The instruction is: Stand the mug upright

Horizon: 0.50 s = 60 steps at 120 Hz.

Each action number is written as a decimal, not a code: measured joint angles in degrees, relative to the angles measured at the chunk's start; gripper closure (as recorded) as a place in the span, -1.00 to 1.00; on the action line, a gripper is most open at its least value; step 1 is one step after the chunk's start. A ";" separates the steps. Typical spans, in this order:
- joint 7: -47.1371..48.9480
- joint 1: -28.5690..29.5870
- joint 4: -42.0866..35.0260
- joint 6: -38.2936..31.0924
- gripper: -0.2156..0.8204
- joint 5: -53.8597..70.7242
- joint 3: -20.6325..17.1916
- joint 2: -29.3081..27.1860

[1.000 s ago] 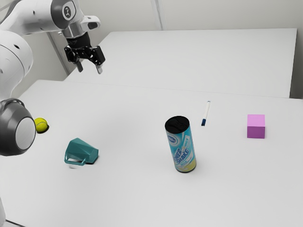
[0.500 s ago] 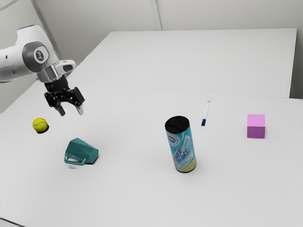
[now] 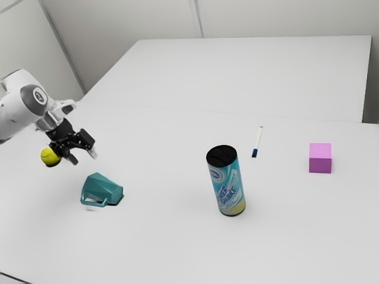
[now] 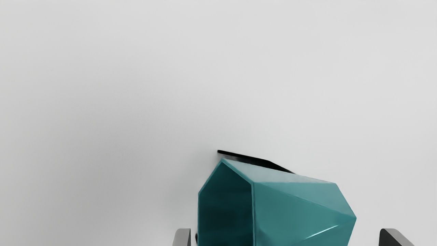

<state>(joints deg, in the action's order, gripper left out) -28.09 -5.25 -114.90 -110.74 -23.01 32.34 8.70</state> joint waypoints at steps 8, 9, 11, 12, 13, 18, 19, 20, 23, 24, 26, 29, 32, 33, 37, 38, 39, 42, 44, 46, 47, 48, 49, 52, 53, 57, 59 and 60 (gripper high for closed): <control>-2.15 0.77 0.03 -0.71 -0.58 -3.34 0.02 1.81; -2.41 0.87 0.04 -0.78 -0.58 -3.67 0.01 2.01; -2.91 1.06 0.05 -0.90 -0.58 -4.27 0.01 2.36; -3.16 1.14 0.06 -0.96 -0.58 -4.54 0.01 2.52; -3.41 1.23 0.06 -1.01 -0.58 -4.80 0.01 2.67; -4.63 1.65 0.07 -1.21 -0.58 -6.01 0.00 3.19; -4.87 1.72 0.06 -1.23 -0.58 -6.23 0.00 3.26; -5.10 1.78 0.05 -1.26 -0.58 -6.44 0.00 3.31; -5.79 1.97 -0.01 -1.28 -0.58 -6.98 0.00 3.44; -6.01 2.02 -0.03 -1.26 -0.58 -7.14 0.01 3.47; -6.44 2.13 -0.07 -1.18 -0.58 -7.43 0.03 3.52; -7.08 2.30 -0.23 -1.04 -0.58 -7.79 0.03 3.56; -7.68 2.49 -0.49 -0.88 -0.58 -8.09 0.04 3.56; -7.89 2.55 -0.58 -0.81 -0.58 -8.17 0.05 3.56; -8.72 2.80 -0.93 -0.54 -0.58 -8.45 0.07 3.56; -8.92 2.86 -1.06 -0.47 -0.58 -8.51 0.06 3.56; -9.13 2.92 -1.18 -0.41 -0.58 -8.56 0.06 3.57; -9.77 3.14 -1.55 -0.24 -0.58 -8.70 0.07 3.57; -10.19 3.28 -1.76 -0.13 -0.58 -8.78 0.08 3.57; -10.62 3.39 -1.90 0.04 -0.58 -8.85 0.08 3.57; -10.83 3.43 -1.95 0.12 -0.58 -8.88 0.08 3.57; -11.05 3.47 -2.00 0.21 -0.58 -8.91 0.08 3.57; -11.26 3.50 -2.04 0.29 -0.58 -8.94 0.08 3.57; -11.89 3.59 -2.13 0.53 -0.58 -9.03 0.09 3.57; -12.10 3.62 -2.15 0.63 -0.58 -9.05 0.09 3.57; -12.91 3.70 -2.22 1.01 -0.58 -9.14 0.09 3.57; -13.31 3.75 -2.25 1.20 -0.58 -9.17 0.09 3.57; -13.51 3.77 -2.26 1.30 -0.58 -9.19 0.09 3.57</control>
<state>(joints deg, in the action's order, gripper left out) -41.60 -1.48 -117.16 -109.44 -32.21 32.43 12.27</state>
